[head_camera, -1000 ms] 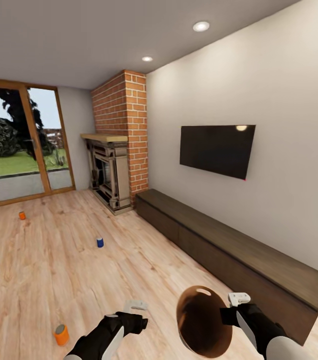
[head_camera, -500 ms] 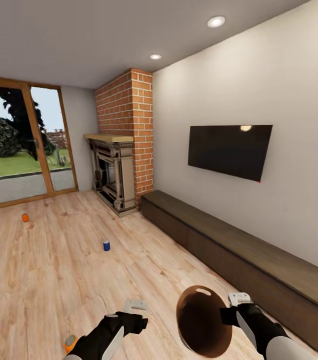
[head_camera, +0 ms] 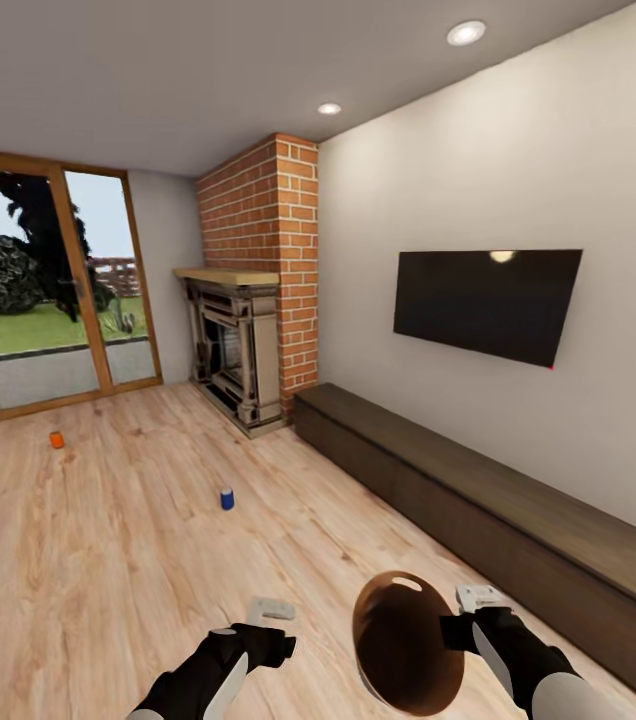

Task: Put the three can of soda from the living room inside the tash can in the kitchen.

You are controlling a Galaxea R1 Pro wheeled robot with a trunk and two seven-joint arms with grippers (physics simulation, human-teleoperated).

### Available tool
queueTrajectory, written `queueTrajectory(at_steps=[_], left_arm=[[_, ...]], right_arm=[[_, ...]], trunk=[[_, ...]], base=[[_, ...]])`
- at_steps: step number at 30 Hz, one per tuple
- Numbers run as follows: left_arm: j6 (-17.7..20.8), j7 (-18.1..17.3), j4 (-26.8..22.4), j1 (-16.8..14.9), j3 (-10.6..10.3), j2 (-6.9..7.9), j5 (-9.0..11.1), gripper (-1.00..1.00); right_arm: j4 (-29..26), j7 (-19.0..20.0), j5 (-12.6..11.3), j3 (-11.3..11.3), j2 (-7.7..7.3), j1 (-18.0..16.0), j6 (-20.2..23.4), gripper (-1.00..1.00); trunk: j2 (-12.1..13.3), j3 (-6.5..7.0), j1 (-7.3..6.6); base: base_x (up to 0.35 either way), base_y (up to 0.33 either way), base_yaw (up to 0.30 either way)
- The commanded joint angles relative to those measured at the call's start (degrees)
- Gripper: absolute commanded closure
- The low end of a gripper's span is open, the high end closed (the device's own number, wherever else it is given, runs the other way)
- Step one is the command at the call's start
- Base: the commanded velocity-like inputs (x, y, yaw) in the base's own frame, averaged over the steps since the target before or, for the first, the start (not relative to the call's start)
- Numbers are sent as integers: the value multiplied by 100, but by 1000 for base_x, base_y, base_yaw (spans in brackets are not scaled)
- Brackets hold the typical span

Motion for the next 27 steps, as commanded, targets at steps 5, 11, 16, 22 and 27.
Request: queueTrajectory(at_steps=[5, 11, 16, 22, 27], left_arm=[[-1, 0, 1, 0, 0, 0, 0, -100], [-1, 0, 1, 0, -1, -2, 0, -100], [1, 0, 1, 0, -1, -4, 0, -100], [-1, 0, 1, 0, -3, -8, 0, -100], [0, 0, 1, 0, -2, -8, 0, -100]], right_arm=[[-7, 24, -45, -16, 1, -4, 0, 100], [-7, 24, -45, -16, 1, -3, 0, 100], [-7, 24, -45, -16, -1, -5, 0, 100], [-7, 24, -45, -16, 0, -3, 0, 100], [-7, 24, -45, -16, 1, -2, 0, 100]], trunk=[[-1, 1, 0], [-1, 1, 0], [-1, 1, 0], [-1, 1, 0], [-1, 1, 0]], base=[[178, 297, 0], [178, 294, 0], [178, 291, 0], [178, 291, 0], [178, 286, 0]])
